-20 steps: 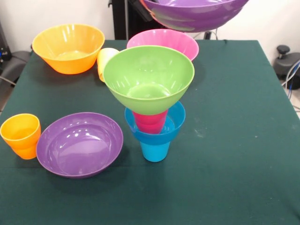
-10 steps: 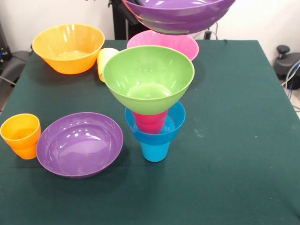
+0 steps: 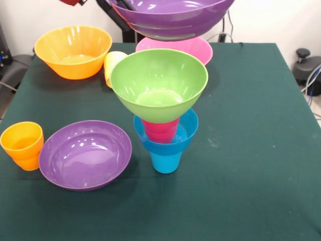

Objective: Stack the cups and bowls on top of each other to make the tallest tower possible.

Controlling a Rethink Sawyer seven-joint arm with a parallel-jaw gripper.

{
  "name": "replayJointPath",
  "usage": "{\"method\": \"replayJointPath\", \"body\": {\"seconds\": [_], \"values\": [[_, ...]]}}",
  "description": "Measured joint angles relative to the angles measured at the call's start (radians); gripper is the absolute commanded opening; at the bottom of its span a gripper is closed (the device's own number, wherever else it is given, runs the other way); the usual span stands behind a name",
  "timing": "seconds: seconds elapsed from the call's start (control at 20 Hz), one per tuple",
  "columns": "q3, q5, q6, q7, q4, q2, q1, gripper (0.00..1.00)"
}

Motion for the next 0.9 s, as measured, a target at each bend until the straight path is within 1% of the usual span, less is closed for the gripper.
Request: {"method": "replayJointPath", "body": {"seconds": [0.5,0.9], "values": [[-0.010,-0.008,0.052,-0.063,-0.076,0.030,0.000,0.00],[-0.018,-0.016,0.091,-0.104,-0.125,0.037,0.000,0.00]]}}
